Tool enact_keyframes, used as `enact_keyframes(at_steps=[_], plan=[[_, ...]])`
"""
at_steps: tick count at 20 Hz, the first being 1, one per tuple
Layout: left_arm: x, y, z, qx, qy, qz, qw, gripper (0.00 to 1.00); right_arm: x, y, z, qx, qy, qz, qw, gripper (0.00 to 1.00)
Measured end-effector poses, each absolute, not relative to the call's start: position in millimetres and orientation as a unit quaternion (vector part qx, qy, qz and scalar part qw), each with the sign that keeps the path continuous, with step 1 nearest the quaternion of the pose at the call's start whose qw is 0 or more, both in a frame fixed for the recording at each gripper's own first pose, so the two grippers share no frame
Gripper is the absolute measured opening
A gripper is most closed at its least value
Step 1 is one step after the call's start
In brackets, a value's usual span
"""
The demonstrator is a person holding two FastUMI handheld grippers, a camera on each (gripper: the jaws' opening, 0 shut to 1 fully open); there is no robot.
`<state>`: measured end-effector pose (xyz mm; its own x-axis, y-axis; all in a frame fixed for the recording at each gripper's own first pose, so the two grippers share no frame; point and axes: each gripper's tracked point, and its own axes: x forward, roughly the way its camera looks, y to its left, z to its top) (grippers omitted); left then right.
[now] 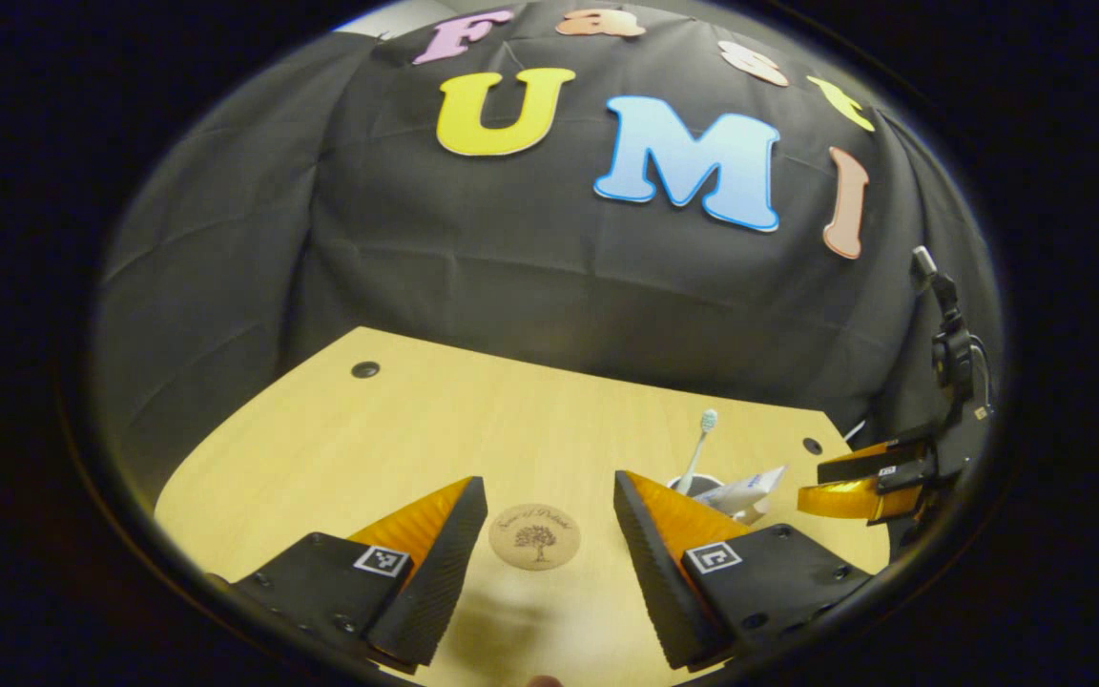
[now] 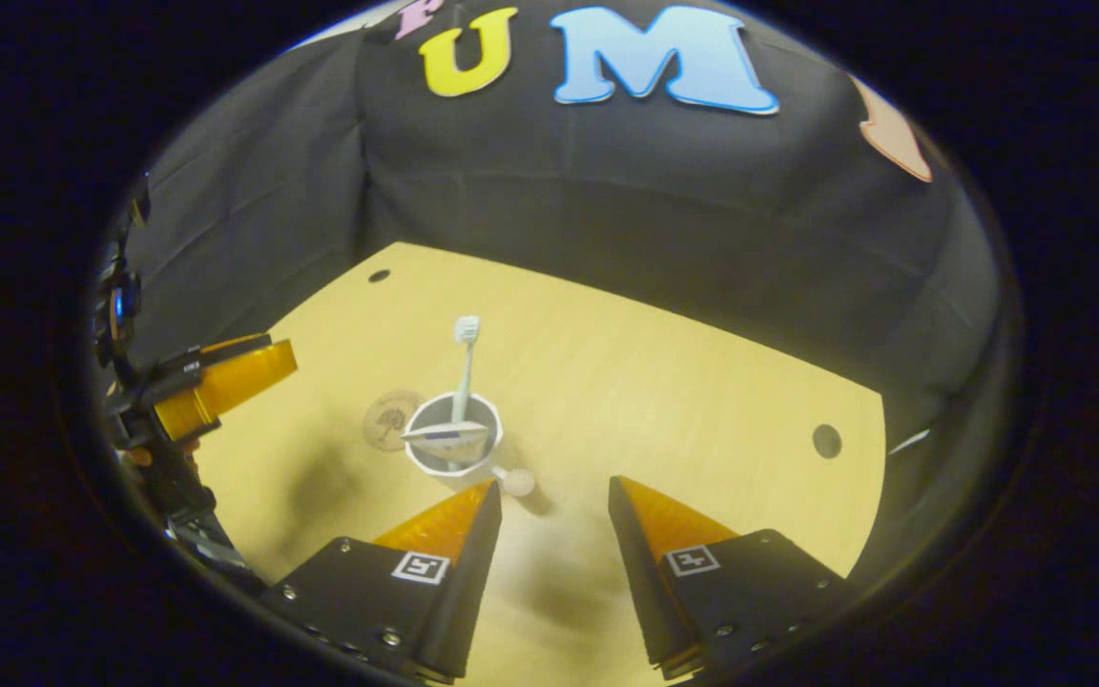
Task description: Put the toothbrush and toothpaste on the desktop into the cup, then pick up the cup and place it on the coaster on the desktop.
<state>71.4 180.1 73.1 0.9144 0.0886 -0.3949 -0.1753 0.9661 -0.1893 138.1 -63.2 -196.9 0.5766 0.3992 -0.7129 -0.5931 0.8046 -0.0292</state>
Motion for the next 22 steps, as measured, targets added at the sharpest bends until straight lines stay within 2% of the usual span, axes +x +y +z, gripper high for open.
enact_keyframes(at_steps=[5, 10, 12, 13, 19, 21, 22], plan=[[43.5, 223.9, 73.0, -0.12, 0.197, 0.121, 0.966, 0.91, 138.1, -53.2, -202.2, -0.209, 0.397, 0.342, 0.826, 0.66], [13.9, 261.3, 66.7, -0.134, 0.202, 0.17, 0.955, 0.91, 148.8, -46.2, -212.5, -0.267, 0.435, 0.377, 0.773, 0.65], [1.9, 274.2, 64.1, -0.135, 0.205, 0.187, 0.951, 0.91, 154.7, -44.5, -225.1, -0.287, 0.444, 0.383, 0.758, 0.61], [-2.3, 279.5, 62.9, -0.136, 0.206, 0.195, 0.949, 0.91, 155.3, -43.5, -231.5, -0.292, 0.449, 0.385, 0.751, 0.65], [-31.9, 311.4, 56.6, -0.141, 0.213, 0.235, 0.938, 0.9, 157.3, -29.5, -256.8, -0.309, 0.472, 0.399, 0.723, 0.62], [-37.1, 316.3, 55.7, -0.14, 0.216, 0.242, 0.935, 0.9, 156.6, -29.1, -269.7, -0.313, 0.479, 0.401, 0.715, 0.56], [-38.0, 318.1, 55.2, -0.14, 0.216, 0.245, 0.935, 0.91, 159.8, -28.1, -269.7, -0.32, 0.477, 0.397, 0.716, 0.46]])
